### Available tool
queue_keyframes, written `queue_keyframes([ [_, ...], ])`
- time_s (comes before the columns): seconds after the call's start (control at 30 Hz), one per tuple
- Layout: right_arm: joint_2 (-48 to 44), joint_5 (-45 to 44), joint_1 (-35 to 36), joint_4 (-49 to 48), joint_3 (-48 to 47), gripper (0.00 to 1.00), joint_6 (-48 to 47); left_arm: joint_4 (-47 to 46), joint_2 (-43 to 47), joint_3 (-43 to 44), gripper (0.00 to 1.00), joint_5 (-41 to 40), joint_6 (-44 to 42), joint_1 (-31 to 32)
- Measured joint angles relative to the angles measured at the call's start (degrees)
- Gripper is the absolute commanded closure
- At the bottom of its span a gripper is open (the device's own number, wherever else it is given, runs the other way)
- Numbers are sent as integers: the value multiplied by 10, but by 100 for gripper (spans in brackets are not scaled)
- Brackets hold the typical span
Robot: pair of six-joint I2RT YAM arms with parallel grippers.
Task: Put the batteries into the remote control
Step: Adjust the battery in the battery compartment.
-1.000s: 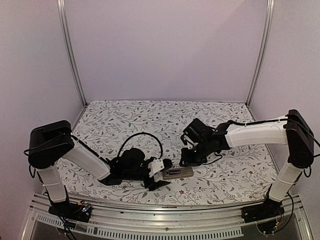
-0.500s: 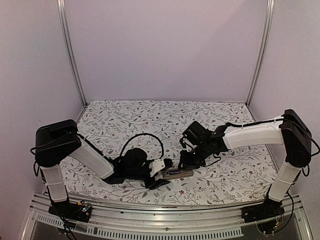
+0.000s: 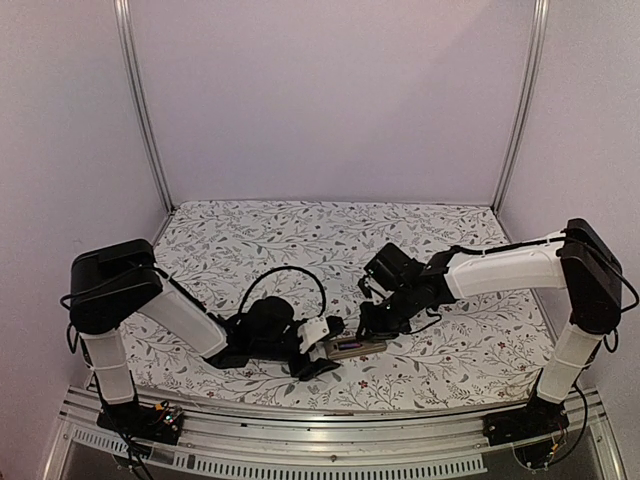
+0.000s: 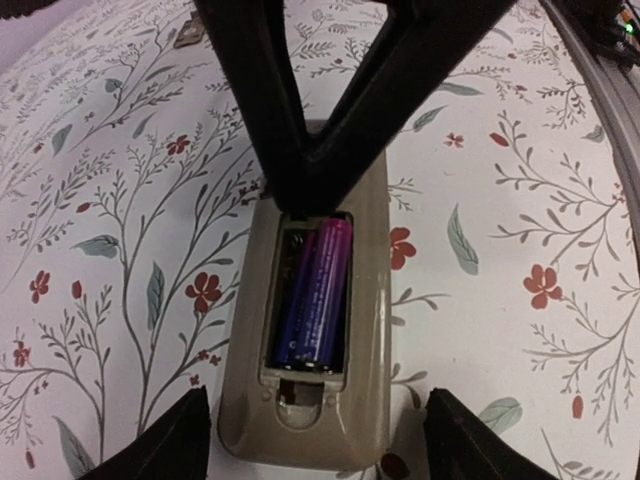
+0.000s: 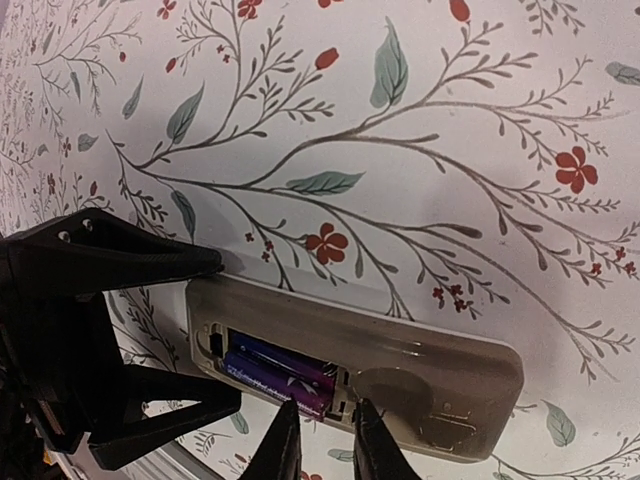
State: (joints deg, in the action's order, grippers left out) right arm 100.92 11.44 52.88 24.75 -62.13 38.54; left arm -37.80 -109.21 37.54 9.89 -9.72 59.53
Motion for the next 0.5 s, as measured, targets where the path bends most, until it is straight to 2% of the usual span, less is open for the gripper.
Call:
queue_keyframes([
  [0.17, 15, 3, 1, 0, 0, 82, -4, 6, 26, -6, 20, 0, 5, 1],
  [0.23, 15, 3, 1, 0, 0, 82, -4, 6, 50, -9, 21, 2, 9, 1],
  [0.27, 15, 3, 1, 0, 0, 82, -4, 5, 59, -9, 27, 2, 11, 1],
  [0.33, 15, 3, 1, 0, 0, 83, -4, -3, 72, -9, 49, 1, 20, 1],
  [0.37, 15, 3, 1, 0, 0, 84, -4, -7, 73, -8, 57, -1, 22, 1],
  [0.5, 15, 3, 1, 0, 0, 85, -5, 2, 50, 15, 65, -14, 31, 1],
])
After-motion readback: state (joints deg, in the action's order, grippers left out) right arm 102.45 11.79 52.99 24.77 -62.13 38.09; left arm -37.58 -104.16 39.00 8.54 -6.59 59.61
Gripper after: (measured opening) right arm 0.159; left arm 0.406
